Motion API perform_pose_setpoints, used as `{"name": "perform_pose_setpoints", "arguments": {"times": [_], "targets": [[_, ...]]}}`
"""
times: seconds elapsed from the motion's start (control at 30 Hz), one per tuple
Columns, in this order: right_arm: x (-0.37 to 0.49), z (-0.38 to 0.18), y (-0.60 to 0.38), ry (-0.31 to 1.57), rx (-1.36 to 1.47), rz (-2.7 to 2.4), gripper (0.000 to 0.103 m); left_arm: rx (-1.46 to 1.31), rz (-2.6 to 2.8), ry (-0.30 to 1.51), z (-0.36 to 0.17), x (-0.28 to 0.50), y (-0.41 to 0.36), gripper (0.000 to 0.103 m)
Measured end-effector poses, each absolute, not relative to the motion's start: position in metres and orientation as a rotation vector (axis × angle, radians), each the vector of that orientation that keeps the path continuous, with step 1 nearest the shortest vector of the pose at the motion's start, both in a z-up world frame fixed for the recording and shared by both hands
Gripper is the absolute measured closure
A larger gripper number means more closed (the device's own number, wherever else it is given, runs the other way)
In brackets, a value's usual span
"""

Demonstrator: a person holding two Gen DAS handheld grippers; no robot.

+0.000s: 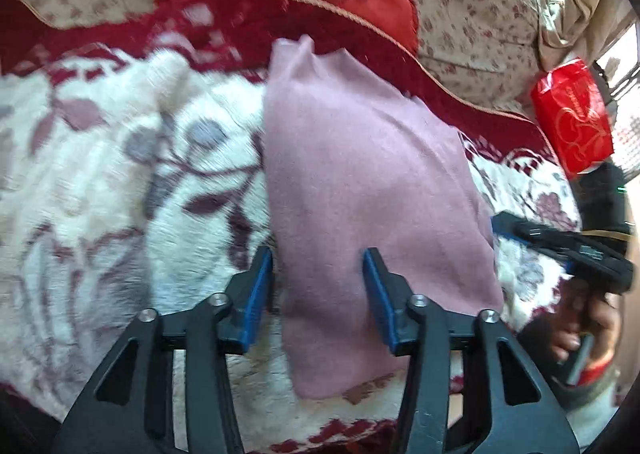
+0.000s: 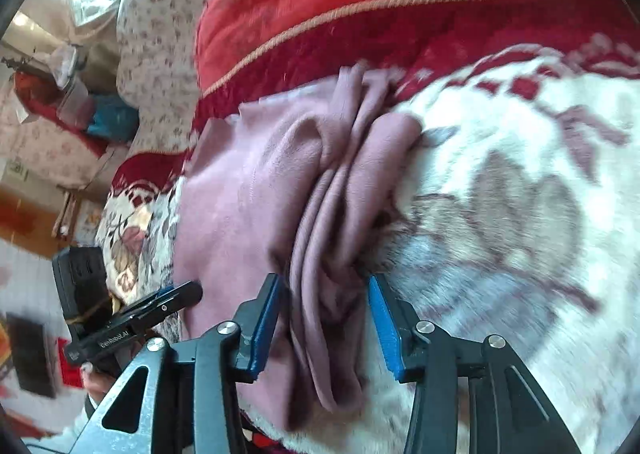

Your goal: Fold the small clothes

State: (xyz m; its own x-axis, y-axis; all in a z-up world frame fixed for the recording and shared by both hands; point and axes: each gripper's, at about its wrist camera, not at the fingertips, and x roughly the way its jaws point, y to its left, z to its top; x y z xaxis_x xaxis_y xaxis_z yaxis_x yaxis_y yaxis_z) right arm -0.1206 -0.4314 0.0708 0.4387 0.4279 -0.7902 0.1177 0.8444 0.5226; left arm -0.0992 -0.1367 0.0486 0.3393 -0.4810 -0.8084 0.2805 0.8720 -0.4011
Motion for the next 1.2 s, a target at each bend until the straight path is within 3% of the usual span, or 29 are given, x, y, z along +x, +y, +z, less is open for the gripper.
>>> {"name": "perform_pose_setpoints", "arguments": {"times": [0.2,0.53,0.7,0.9,1.2], "targets": [[-0.120,0.110,-0.397,1.004,0.401,0.226,0.063,-0.106,-0.410,1.052,0.059,-0.102,-0.146,0.053],[-0.106,0.064,-0.357,1.065,0.178,0.123,0.064,-0.021,-0.319,1.002,0.064,-0.109,-0.162,0.053],[-0.122,0.092,-0.350,1.015,0.107,0.089,0.064,0.007,-0.276,0.945,0.075,-0.113,-0.165,0.053],[-0.140,0.121,-0.350,0.925,0.091,-0.001,0.064,0.009,-0.262,0.903,0.089,-0.117,-0.169,0.053],[-0.146,0.122,-0.356,0.918,0.143,-0.039,0.063,0.045,-0.214,0.852,0.101,-0.128,-0.171,0.051]]}}
